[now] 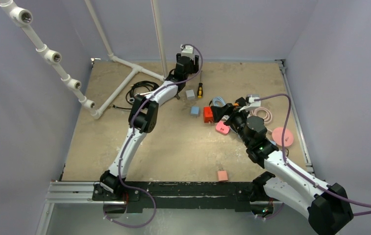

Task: Pull the plug off the socket
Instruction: Pick up the socket from the corner of the board.

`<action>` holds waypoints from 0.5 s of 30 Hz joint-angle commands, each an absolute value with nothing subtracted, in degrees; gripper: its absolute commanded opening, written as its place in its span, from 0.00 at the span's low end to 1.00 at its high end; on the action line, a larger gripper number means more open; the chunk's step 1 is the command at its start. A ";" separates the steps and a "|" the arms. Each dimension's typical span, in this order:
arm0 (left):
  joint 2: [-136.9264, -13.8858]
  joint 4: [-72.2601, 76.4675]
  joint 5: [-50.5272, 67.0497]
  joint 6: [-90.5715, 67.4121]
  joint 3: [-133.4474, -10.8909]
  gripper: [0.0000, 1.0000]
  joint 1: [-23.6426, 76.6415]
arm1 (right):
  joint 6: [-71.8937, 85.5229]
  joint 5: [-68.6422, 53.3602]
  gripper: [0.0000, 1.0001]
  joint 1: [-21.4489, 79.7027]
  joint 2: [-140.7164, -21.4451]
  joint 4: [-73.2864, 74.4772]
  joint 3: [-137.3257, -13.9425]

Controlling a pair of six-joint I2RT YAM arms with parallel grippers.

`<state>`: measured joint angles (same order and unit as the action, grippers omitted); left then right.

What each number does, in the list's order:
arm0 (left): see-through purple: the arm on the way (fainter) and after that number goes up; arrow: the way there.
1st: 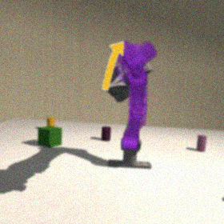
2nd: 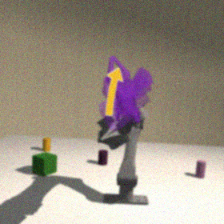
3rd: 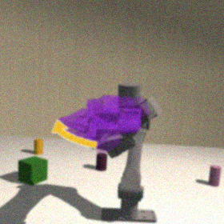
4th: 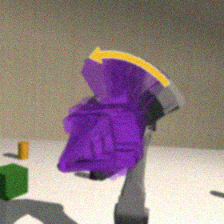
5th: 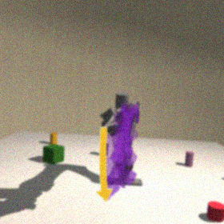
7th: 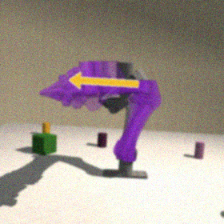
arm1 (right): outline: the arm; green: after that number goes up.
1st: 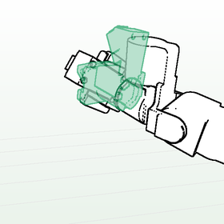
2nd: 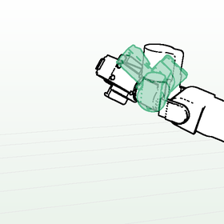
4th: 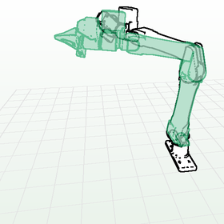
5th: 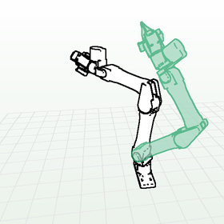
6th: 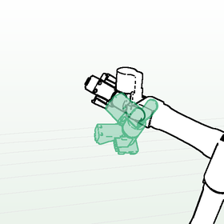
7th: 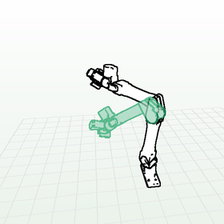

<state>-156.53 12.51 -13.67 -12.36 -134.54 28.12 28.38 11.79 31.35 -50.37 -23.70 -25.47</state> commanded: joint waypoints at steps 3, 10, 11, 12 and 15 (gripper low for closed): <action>-156.62 18.22 -13.20 -10.21 -136.51 0.35 26.98 | 27.18 12.17 0.99 31.05 -50.73 -26.01 -25.58; -146.53 24.89 -12.78 -12.89 -121.60 0.00 27.03 | 27.32 12.66 0.99 31.03 -51.61 -25.85 -25.69; -144.48 25.91 -12.52 -13.48 -118.73 0.00 27.06 | 27.32 12.60 0.99 31.04 -51.41 -25.80 -25.60; -141.93 27.34 -11.98 -14.33 -115.50 0.00 27.14 | 27.33 12.65 0.99 31.03 -51.15 -25.83 -25.47; -134.21 30.61 -9.84 -15.83 -106.22 0.00 27.48 | 26.95 11.82 0.99 31.04 -50.12 -26.81 -24.78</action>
